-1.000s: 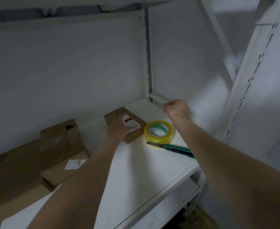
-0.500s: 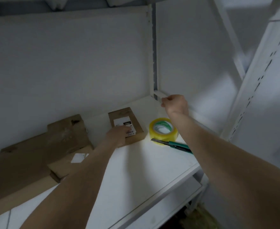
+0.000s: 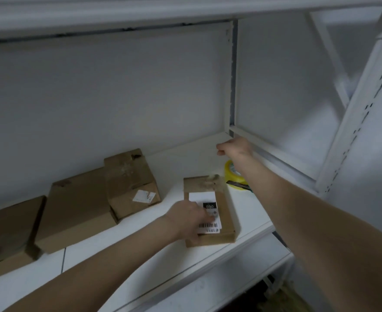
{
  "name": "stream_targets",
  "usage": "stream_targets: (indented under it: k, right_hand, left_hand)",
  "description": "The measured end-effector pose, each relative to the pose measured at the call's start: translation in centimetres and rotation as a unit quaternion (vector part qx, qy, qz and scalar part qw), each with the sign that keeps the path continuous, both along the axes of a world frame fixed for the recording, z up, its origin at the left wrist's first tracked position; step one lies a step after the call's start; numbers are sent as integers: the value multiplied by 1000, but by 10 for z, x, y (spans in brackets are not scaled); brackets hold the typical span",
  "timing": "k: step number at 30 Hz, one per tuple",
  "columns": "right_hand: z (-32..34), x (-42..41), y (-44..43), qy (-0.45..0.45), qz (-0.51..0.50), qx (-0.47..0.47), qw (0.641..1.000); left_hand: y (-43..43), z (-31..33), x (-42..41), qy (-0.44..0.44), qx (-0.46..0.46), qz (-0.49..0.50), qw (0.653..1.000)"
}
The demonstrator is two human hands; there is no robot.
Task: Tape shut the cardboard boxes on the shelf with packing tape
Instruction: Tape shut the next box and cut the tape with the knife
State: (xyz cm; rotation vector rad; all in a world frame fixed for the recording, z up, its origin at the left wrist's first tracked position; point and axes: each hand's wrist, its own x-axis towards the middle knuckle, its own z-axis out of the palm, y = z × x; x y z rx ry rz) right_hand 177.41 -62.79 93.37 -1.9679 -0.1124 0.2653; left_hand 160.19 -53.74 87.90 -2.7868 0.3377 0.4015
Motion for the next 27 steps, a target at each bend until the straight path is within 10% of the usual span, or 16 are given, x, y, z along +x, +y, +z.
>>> stream_targets:
  k: [5, 7, 11, 15, 23, 27]
  right_hand:
    - [9, -24, -8, 50, 47, 30, 997]
    - [13, -31, -11, 69, 76, 47, 994]
    - [16, -31, -17, 121, 126, 83, 981]
    - [14, -29, -18, 155, 166, 117, 967]
    - [-3, -21, -37, 183, 140, 112, 967]
    - [-24, -23, -41, 108, 98, 19, 989]
  left_hand:
    - [6, 11, -16, 45, -198, 55, 978]
    - [29, 21, -8, 3, -417, 189, 889]
    - [70, 25, 9, -133, -687, 377, 607]
    - [55, 20, 22, -70, -777, 365, 508]
    - [42, 14, 32, -41, -852, 347, 390]
    - [49, 12, 33, -115, -775, 385, 488]
